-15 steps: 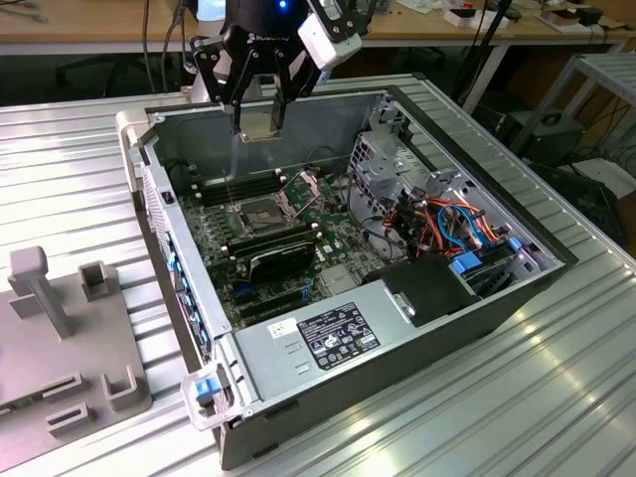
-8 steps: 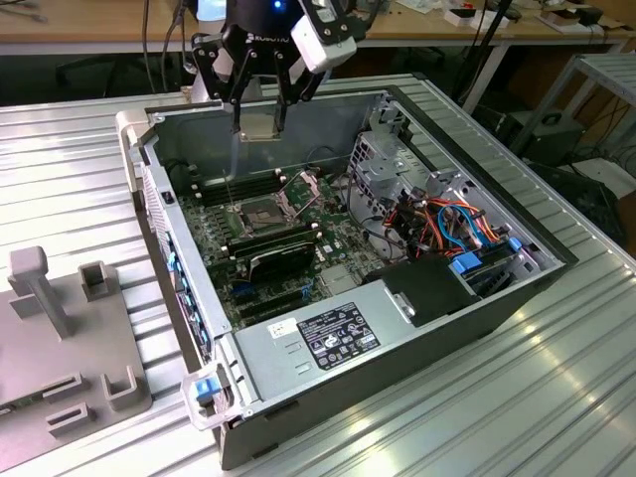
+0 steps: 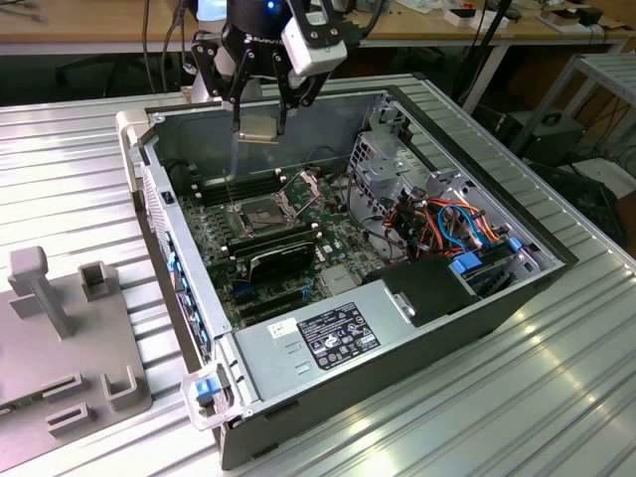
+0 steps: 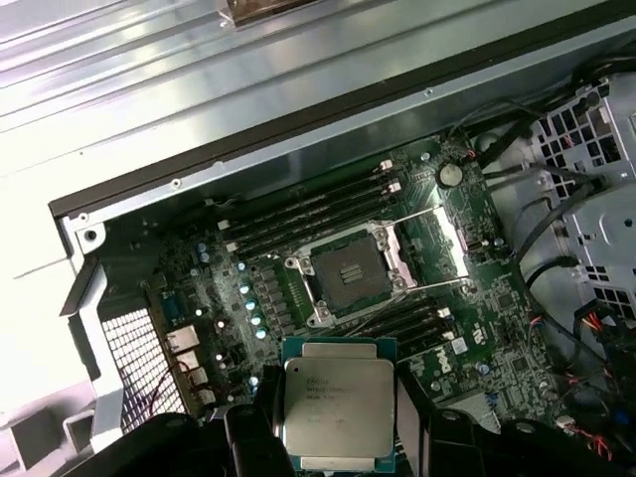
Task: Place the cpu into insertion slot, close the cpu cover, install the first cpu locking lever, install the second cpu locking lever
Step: 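Place the cpu into insertion slot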
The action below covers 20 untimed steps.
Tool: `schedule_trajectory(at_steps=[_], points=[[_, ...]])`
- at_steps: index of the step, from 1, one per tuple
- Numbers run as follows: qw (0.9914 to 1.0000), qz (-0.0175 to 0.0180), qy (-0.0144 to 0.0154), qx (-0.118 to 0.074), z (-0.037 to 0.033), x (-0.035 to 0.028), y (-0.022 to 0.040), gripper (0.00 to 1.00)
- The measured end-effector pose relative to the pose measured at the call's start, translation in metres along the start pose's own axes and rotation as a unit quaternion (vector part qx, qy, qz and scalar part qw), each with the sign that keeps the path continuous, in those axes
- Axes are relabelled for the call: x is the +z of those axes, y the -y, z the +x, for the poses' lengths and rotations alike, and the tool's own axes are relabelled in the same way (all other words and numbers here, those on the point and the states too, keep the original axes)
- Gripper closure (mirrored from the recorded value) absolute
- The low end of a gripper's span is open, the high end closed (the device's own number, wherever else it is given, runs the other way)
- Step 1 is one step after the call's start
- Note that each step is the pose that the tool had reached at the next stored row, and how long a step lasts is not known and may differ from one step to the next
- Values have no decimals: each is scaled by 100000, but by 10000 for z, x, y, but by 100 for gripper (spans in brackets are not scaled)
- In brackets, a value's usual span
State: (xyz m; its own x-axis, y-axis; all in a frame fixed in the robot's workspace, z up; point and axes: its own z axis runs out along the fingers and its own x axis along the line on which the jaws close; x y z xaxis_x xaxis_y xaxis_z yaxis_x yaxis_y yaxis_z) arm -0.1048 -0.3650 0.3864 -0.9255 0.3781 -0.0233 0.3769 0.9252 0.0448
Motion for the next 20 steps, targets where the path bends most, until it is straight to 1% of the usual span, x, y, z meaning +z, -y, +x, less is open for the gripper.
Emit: schedule_trajectory(at_steps=[1, 3, 4, 5, 9, 11, 13, 15, 17, 18, 20], points=[[99993, 23, 52, 1171, 0, 2, 0, 45], [99971, 49, 109, 2423, 0, 4, 0, 45], [99927, 85, 170, 3816, -1, 6, -1, 45], [99858, 119, 238, 5325, -1, 8, -1, 45], [99696, 175, 347, 7785, -2, 12, -1, 45], [99581, 216, 413, 9132, -3, 14, -1, 45], [99373, 281, 513, 11161, -5, 18, -2, 45], [99215, 316, 575, 12487, -5, 21, -2, 45], [99018, 359, 642, 13961, -6, 23, -2, 45], [98895, 373, 681, 14804, -6, 26, -2, 45], [98742, 399, 723, 15790, -6, 30, -5, 45]])
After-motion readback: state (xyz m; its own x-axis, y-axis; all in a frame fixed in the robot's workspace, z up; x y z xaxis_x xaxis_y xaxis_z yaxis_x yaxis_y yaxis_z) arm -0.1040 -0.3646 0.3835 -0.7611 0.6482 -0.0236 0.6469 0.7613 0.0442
